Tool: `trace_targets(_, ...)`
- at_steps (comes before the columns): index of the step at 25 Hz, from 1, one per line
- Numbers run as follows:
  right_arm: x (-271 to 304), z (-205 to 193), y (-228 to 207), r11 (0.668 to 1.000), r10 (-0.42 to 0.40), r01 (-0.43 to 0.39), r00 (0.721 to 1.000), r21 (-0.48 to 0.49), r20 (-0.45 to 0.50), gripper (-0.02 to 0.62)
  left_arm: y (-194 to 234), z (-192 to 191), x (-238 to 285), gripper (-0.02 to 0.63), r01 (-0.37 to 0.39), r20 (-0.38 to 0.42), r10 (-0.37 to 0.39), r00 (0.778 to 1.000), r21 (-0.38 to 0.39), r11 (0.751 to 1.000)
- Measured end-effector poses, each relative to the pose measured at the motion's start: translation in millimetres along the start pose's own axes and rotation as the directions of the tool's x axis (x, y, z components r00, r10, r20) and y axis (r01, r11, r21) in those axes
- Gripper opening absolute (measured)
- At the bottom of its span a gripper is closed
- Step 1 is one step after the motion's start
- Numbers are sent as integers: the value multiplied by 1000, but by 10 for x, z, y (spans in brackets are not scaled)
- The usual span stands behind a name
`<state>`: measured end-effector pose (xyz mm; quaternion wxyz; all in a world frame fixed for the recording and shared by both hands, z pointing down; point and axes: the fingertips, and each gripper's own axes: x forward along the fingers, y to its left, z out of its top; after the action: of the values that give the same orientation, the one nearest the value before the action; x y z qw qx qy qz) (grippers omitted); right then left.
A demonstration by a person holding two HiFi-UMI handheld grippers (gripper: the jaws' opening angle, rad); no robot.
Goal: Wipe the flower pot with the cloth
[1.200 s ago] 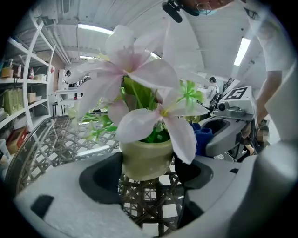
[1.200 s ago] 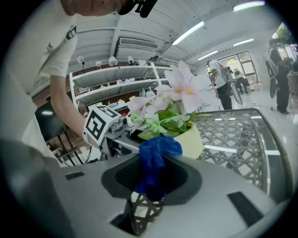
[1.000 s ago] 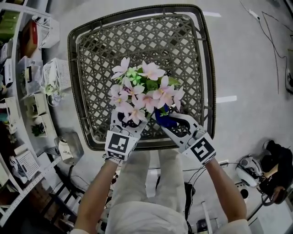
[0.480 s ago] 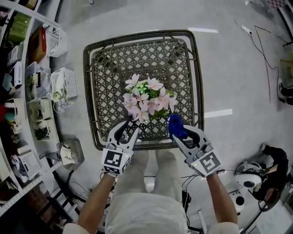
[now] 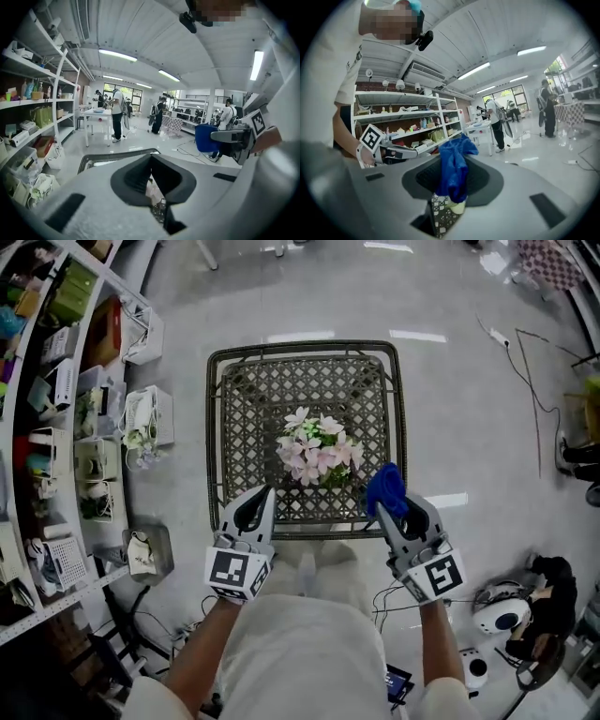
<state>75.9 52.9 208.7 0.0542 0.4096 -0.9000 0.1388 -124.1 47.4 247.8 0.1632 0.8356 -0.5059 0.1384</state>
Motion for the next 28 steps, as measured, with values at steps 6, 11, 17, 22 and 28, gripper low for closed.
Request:
trace_targets(6,-71,750,95,996,-37,45,994,-75,104,127,-147,671,-233,21,12,101,-12,995,2,1000)
trace_targets(11,-202,1222,196,993,-49,67,983,-101,176,127,-188,1167,-453,21,-17,194,11,981,31,999)
trace_targets(17,-373,1398,315,991,-73,95,975,-96,209,127,-297,1471,-618,21,31,241,-45,969,62,998)
trace_targets(22,-574,1357,306,987,-118,137,973,-89,197,126,-465,1594,-640,21,51,244,-75,967,104,993)
trace_targets(28,-561,1327,232,983,-137,154,977,-96,166,124,-583,1611,-527,21,74,217,-98,971,117,990)
